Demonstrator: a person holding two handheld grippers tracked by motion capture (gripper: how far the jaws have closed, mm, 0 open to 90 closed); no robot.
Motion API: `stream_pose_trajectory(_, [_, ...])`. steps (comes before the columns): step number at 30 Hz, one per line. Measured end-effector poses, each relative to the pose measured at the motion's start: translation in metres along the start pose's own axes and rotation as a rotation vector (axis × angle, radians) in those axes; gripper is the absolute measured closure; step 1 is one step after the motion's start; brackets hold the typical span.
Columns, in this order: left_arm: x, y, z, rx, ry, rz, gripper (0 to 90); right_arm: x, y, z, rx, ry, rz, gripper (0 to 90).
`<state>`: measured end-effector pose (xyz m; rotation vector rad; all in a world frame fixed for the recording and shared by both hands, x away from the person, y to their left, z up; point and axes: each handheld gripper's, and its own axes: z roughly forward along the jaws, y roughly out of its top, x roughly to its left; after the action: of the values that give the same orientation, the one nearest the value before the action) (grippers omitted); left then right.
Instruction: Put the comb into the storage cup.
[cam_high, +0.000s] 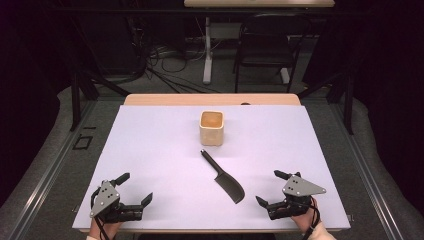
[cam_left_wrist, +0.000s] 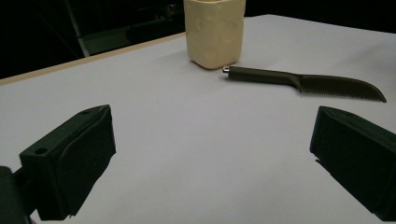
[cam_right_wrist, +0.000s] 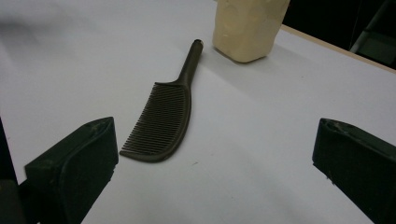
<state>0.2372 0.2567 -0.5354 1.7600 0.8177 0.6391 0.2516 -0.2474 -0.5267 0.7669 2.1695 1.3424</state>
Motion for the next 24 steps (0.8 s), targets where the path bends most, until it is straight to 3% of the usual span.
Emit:
stream_pose_trajectory(13, [0.002,0.001,0.001,0.005,0.002,-0.004,0.1,0.002,0.004,0.010,0.039,0.033,-0.011,0.0])
stream_pose_trajectory(24, [0.002,0.001,0.003,0.023,0.006,0.006,0.2,0.002,0.015,0.032,0.059,0.068,-0.031,0.0])
